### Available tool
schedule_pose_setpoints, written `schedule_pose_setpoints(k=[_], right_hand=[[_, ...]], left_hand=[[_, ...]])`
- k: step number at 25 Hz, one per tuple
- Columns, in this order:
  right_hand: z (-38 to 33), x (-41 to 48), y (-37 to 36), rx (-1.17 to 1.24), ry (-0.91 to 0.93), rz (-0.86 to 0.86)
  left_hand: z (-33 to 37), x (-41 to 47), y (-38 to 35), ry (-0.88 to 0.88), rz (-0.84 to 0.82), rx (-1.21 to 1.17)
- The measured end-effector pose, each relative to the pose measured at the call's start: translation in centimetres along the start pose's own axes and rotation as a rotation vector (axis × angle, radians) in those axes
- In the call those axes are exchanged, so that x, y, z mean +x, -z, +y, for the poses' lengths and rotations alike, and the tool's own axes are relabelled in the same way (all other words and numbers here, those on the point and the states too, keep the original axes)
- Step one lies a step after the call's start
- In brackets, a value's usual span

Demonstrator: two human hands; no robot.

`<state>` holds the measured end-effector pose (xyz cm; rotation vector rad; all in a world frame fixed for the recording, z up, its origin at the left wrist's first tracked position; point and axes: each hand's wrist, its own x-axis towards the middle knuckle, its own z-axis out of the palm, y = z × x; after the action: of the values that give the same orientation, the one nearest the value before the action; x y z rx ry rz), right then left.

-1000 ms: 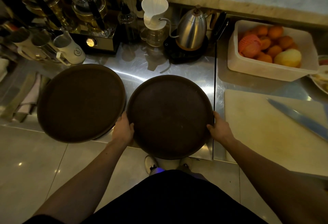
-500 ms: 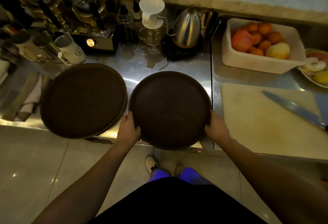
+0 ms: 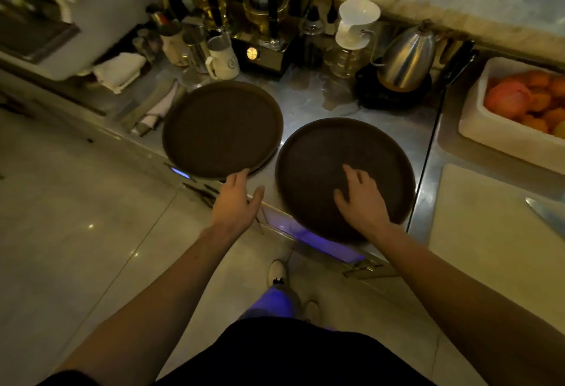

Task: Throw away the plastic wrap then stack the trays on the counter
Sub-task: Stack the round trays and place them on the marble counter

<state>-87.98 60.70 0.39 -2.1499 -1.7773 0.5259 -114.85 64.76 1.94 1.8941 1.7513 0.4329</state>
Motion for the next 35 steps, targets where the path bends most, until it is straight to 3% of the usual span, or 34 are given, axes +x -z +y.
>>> schedule_pose_setpoints(k=[6,10,16,25,30,35], right_hand=[[-8.2,4.9,-2.3,-0.072,0.215,-0.046],[-13.6,10.0,-4.8,-0.109,0.249,-0.087],[-18.6,18.3,-7.9,-0.128,0.008,-0.148],[-19.0,24.2,-9.8,-0.074,-0.323,-0.264],[-18.2,24.6,-10.3,0.021,-0.382,-0.370],[-17.7,24.5,-9.7,0.129,-0.407,-0.292]], left_hand=[[-6.2,0.8,4.8,0.155,0.155,0.059],[-11.1,4.9,7.4,0.230,0.176,0.032],[-17.7,14.0,11.4,0.261,0.057,-0.026],[-21.7,21.9,13.1,0.285,-0.191,-0.024],[-21.3,24.1,13.1,0.287,-0.265,-0.079],[-21.4,24.8,12.9,0.324,-0.294,0.026]])
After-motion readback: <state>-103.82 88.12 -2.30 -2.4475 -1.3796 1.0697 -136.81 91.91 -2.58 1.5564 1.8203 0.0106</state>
